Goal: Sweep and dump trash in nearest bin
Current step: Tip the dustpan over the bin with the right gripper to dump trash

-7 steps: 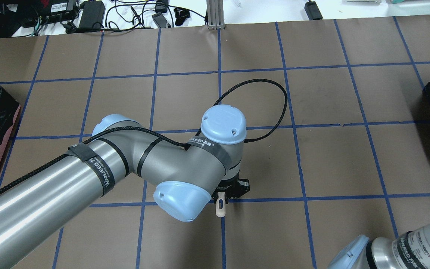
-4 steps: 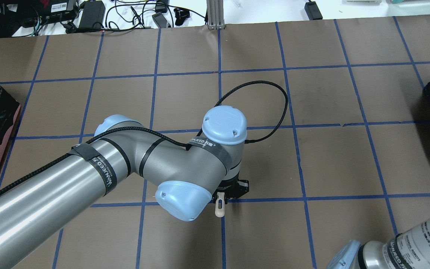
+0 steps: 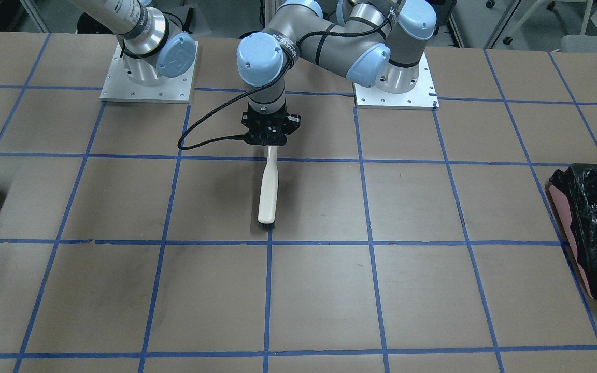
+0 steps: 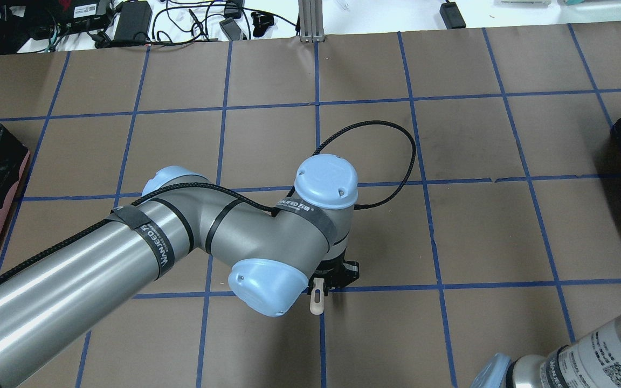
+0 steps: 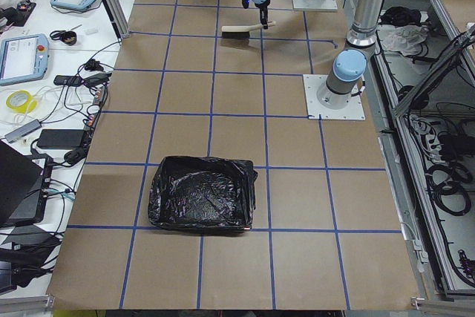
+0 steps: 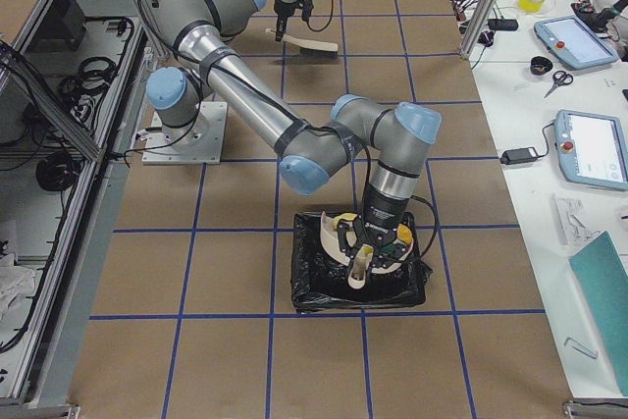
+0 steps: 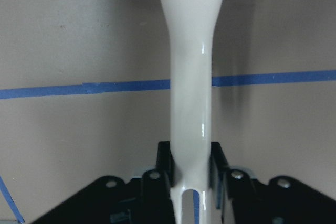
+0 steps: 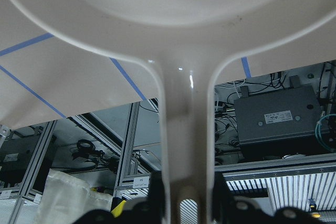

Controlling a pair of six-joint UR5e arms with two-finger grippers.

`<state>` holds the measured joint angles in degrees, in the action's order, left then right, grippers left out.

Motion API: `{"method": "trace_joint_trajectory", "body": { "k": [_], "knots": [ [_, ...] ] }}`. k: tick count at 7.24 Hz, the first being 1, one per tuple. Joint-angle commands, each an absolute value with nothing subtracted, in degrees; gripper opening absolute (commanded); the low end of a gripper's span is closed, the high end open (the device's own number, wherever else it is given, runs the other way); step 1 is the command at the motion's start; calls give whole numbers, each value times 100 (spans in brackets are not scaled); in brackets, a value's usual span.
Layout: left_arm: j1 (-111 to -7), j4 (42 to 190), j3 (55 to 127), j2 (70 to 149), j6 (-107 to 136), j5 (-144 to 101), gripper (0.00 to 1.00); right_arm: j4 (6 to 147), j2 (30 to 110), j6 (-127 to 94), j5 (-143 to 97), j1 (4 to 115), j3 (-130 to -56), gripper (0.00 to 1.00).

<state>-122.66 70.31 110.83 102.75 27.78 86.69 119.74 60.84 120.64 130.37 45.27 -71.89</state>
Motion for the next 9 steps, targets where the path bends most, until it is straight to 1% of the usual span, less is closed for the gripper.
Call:
{"method": "trace_joint_trajectory", "body": {
  "k": [1, 2, 3, 5, 7, 8, 9],
  "knots": [
    [-12270, 7031, 11083, 10301, 2786, 8666, 34, 12032, 6091, 12059, 13165, 4474, -7330, 0],
    [-12270, 7031, 11083, 10301, 2786, 8666, 43, 12050, 6082, 12059, 13183, 4282, -7330, 0],
    [-12270, 7031, 11066, 10283, 2777, 8666, 47, 12050, 6082, 12059, 13175, 4219, -7278, 0],
    [-12270, 7040, 11065, 10292, 2760, 8684, 67, 12067, 6160, 12059, 13114, 4219, -7147, 0],
    [-12270, 7040, 11065, 10266, 2725, 8692, 69, 12269, 6257, 12076, 12623, 4228, -7023, 0],
    [-12252, 7049, 11065, 10266, 2716, 8701, 70, 12270, 6441, 12007, 12317, 4236, -7022, 0],
    [-12243, 7049, 11065, 10266, 2733, 8701, 70, 12209, 6495, 11414, 11939, 4254, -7031, 0]
  ]
}}
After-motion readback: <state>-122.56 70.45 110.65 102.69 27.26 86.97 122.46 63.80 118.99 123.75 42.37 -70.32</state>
